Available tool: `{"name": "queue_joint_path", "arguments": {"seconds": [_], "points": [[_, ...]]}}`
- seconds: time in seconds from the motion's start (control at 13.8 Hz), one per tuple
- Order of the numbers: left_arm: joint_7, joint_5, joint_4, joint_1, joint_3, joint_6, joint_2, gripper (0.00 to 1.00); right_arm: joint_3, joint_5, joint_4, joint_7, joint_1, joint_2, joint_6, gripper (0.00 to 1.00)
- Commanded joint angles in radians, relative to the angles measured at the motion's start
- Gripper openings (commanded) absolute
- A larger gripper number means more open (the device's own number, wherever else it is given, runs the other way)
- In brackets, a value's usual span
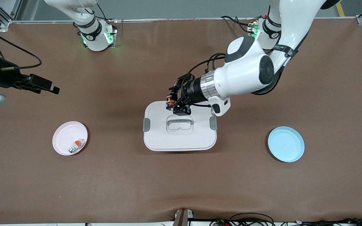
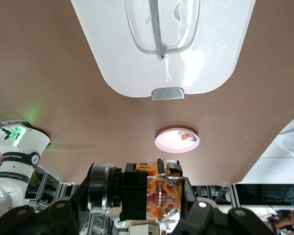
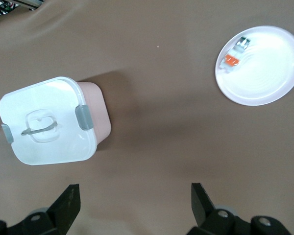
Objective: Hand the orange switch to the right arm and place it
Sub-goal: 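Hold the switch with the left gripper while the right gripper reaches it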
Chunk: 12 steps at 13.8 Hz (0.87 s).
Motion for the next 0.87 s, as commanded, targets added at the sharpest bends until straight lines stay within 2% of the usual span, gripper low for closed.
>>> {"name": "queue_joint_path", "arguments": {"seconds": [0.0, 0.14, 0.51, 0.8], "points": [[-0.055, 0.044, -0.013, -0.027, 0.015, 0.009, -0.007, 0.00, -0.002, 0.040, -0.140, 0.094, 0.070, -0.082, 0.110, 1.00], [-0.097, 0.048, -0.015, -0.031, 0.017, 0.009, -0.012, 0.00, 0.000, 0.045, -0.194, 0.143, 0.139, -0.096, 0.203, 1.00], [-0.137, 0.126, -0.011, -0.051, 0.017, 0.012, -0.003, 0.00, 0.000, 0.143, -0.226, 0.235, 0.300, -0.081, 0.368, 1.00], [-0.136, 0.135, -0.010, -0.053, 0.017, 0.012, -0.004, 0.00, 0.000, 0.278, -0.246, 0.243, 0.375, -0.047, 0.494, 1.00]]}}
